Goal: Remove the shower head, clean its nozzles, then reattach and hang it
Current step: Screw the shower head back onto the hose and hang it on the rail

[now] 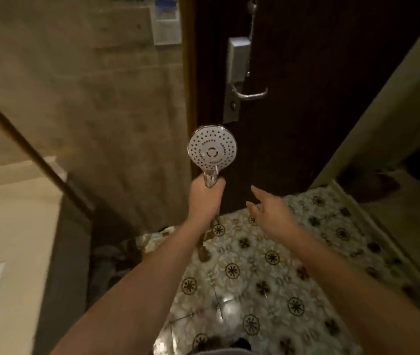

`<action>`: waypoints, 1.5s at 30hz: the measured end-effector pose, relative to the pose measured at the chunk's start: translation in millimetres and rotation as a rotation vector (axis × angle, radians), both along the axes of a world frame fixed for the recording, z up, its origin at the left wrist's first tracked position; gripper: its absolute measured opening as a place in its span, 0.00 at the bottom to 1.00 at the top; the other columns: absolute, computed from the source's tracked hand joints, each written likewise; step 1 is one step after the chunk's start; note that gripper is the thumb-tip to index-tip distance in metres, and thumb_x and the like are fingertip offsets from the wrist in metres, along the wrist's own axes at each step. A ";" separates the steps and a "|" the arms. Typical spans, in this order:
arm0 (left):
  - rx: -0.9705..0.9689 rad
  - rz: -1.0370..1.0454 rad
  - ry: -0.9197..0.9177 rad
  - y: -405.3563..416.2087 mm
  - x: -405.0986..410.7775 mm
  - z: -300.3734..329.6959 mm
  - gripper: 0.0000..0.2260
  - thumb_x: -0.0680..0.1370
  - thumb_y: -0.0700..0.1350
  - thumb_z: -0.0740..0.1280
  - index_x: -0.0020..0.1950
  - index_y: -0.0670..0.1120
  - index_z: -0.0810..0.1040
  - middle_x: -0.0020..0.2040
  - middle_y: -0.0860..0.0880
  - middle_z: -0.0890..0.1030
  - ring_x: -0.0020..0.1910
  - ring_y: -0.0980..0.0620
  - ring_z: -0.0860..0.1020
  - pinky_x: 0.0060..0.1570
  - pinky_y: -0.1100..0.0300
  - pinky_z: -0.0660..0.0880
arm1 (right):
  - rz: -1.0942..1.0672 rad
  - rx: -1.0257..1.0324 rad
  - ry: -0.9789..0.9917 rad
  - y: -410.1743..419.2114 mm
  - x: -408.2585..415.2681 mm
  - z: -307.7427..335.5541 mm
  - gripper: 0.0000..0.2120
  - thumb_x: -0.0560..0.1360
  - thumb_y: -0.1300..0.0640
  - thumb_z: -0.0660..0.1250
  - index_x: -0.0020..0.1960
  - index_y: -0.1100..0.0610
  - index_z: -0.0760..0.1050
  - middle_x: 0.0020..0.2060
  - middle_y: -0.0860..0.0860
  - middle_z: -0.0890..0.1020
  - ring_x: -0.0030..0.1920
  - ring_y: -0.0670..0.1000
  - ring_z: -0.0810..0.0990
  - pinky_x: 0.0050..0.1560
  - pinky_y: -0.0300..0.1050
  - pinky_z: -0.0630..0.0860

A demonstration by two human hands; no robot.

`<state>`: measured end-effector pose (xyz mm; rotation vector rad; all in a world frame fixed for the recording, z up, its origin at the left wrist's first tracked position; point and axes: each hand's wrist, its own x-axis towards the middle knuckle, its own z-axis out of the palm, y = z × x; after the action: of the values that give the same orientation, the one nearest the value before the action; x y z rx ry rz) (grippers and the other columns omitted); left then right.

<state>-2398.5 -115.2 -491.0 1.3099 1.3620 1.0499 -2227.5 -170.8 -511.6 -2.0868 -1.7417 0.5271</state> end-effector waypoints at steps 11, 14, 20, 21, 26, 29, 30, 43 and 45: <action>-0.035 -0.605 0.014 -29.6 330.2 21.0 0.08 0.75 0.44 0.67 0.38 0.49 0.70 0.28 0.46 0.72 0.24 0.48 0.71 0.27 0.53 0.68 | -0.493 0.053 -0.108 -105.9 275.5 37.6 0.25 0.80 0.51 0.60 0.76 0.54 0.62 0.71 0.53 0.72 0.69 0.55 0.71 0.68 0.48 0.69; -0.021 -0.789 0.027 -41.6 402.2 23.2 0.06 0.74 0.43 0.66 0.39 0.48 0.71 0.28 0.45 0.73 0.23 0.48 0.71 0.26 0.55 0.68 | -0.626 0.057 -0.104 -133.5 328.7 42.5 0.28 0.78 0.53 0.61 0.76 0.55 0.61 0.72 0.54 0.71 0.70 0.55 0.70 0.69 0.47 0.67; -0.042 -1.014 -0.009 -39.0 529.9 21.5 0.09 0.76 0.41 0.67 0.41 0.47 0.68 0.28 0.45 0.71 0.23 0.48 0.69 0.27 0.55 0.66 | -0.834 0.004 -0.111 -151.9 417.6 43.1 0.29 0.78 0.53 0.61 0.77 0.56 0.59 0.74 0.52 0.67 0.73 0.52 0.67 0.70 0.45 0.64; -0.045 -1.043 -0.027 -32.6 551.2 20.0 0.10 0.77 0.42 0.68 0.40 0.47 0.68 0.27 0.46 0.71 0.23 0.48 0.69 0.26 0.55 0.66 | -0.857 0.000 -0.118 -148.2 432.9 43.0 0.29 0.78 0.54 0.62 0.77 0.57 0.59 0.74 0.53 0.67 0.73 0.52 0.67 0.71 0.44 0.64; -0.110 -1.267 -0.092 14.3 650.3 22.3 0.12 0.78 0.55 0.73 0.48 0.49 0.75 0.25 0.54 0.73 0.23 0.54 0.73 0.24 0.61 0.71 | -0.974 0.002 -0.139 -103.3 515.6 49.3 0.31 0.77 0.54 0.63 0.77 0.57 0.59 0.74 0.53 0.68 0.72 0.54 0.68 0.70 0.47 0.66; -0.075 -1.375 -0.079 49.1 708.0 29.3 0.13 0.78 0.58 0.72 0.49 0.50 0.78 0.28 0.55 0.78 0.27 0.59 0.77 0.29 0.67 0.73 | -1.025 -0.007 -0.111 -64.6 565.1 55.8 0.31 0.76 0.53 0.64 0.77 0.56 0.60 0.72 0.54 0.70 0.71 0.54 0.70 0.69 0.47 0.68; -0.071 -1.389 -0.067 60.0 727.5 33.7 0.14 0.77 0.60 0.71 0.49 0.50 0.79 0.31 0.55 0.81 0.30 0.60 0.79 0.33 0.66 0.74 | -1.043 0.009 -0.107 -53.3 581.0 57.5 0.30 0.76 0.53 0.64 0.77 0.56 0.60 0.71 0.54 0.72 0.69 0.54 0.72 0.67 0.47 0.70; -0.054 -1.324 -0.034 120.8 948.5 22.9 0.08 0.81 0.53 0.69 0.45 0.52 0.77 0.39 0.54 0.80 0.34 0.66 0.77 0.33 0.68 0.71 | -1.190 0.005 -0.059 -4.1 774.8 42.1 0.27 0.76 0.49 0.63 0.74 0.53 0.63 0.55 0.57 0.83 0.53 0.57 0.81 0.53 0.51 0.79; -0.016 -1.333 -0.028 120.9 987.4 12.9 0.10 0.81 0.49 0.69 0.42 0.48 0.75 0.34 0.52 0.75 0.28 0.64 0.73 0.27 0.69 0.67 | -1.197 0.004 -0.045 -2.8 813.0 34.3 0.28 0.76 0.48 0.62 0.74 0.52 0.62 0.57 0.57 0.82 0.56 0.56 0.80 0.56 0.52 0.78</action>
<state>-1411.2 5.7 -478.1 1.7181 0.2355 0.1109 -1414.5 -173.6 -477.3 -2.6277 -0.2663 0.0901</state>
